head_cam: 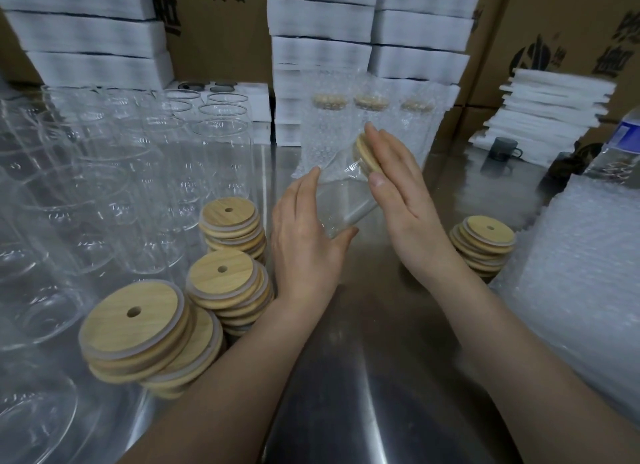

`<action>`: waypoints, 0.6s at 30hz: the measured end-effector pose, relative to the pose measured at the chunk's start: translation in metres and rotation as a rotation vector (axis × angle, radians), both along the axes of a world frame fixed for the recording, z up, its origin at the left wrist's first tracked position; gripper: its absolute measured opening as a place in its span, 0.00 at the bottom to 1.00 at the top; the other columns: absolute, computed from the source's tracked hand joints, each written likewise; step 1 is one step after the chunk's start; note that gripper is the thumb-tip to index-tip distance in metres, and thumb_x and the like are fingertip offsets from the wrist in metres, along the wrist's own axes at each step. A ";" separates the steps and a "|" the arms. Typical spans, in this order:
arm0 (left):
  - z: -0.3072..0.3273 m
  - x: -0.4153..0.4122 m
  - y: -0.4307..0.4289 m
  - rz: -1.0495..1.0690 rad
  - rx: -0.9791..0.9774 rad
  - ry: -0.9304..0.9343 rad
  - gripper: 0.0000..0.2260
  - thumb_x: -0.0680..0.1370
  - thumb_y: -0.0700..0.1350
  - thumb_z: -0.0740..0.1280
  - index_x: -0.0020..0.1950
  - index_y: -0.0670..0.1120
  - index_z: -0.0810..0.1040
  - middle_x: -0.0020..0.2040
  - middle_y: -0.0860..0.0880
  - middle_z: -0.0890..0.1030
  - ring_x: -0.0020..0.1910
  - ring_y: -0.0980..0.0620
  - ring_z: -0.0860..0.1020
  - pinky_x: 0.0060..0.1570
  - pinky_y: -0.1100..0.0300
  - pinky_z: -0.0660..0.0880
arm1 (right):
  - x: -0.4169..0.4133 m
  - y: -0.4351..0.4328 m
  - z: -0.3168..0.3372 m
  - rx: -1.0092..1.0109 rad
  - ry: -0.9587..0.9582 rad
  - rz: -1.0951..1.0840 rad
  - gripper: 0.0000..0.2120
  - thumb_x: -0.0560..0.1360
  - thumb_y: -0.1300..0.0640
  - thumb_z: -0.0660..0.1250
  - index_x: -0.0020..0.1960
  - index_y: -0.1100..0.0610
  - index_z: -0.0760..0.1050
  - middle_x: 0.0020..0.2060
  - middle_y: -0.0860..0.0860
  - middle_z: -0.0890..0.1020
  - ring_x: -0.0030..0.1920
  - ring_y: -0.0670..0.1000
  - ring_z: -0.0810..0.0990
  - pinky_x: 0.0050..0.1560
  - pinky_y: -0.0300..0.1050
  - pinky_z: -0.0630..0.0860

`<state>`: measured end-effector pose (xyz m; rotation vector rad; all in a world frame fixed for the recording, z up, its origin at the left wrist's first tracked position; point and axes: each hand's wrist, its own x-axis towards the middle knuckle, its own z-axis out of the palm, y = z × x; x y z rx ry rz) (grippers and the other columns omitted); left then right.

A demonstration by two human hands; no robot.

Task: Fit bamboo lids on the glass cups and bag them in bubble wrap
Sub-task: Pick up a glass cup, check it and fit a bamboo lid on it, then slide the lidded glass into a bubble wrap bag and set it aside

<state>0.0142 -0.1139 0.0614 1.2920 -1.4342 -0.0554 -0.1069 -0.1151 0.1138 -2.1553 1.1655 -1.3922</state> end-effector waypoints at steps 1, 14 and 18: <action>0.000 -0.001 -0.001 -0.003 0.009 0.032 0.39 0.66 0.45 0.79 0.74 0.44 0.66 0.69 0.45 0.72 0.69 0.47 0.68 0.69 0.54 0.64 | 0.000 0.002 0.003 -0.008 0.018 -0.021 0.23 0.82 0.53 0.52 0.76 0.47 0.53 0.78 0.47 0.58 0.78 0.46 0.52 0.77 0.42 0.49; -0.004 -0.003 -0.007 0.002 0.145 0.242 0.40 0.71 0.50 0.76 0.76 0.42 0.59 0.71 0.44 0.67 0.70 0.49 0.64 0.64 0.67 0.57 | -0.149 0.009 0.045 0.496 0.295 -0.943 0.15 0.74 0.64 0.66 0.60 0.61 0.78 0.55 0.67 0.79 0.56 0.71 0.77 0.59 0.66 0.73; -0.006 -0.002 -0.010 0.009 0.171 0.269 0.40 0.72 0.49 0.75 0.77 0.40 0.57 0.72 0.43 0.65 0.72 0.48 0.63 0.65 0.68 0.56 | -0.178 -0.004 0.033 0.683 0.234 -0.955 0.21 0.74 0.67 0.70 0.65 0.58 0.76 0.63 0.68 0.74 0.65 0.70 0.71 0.68 0.64 0.69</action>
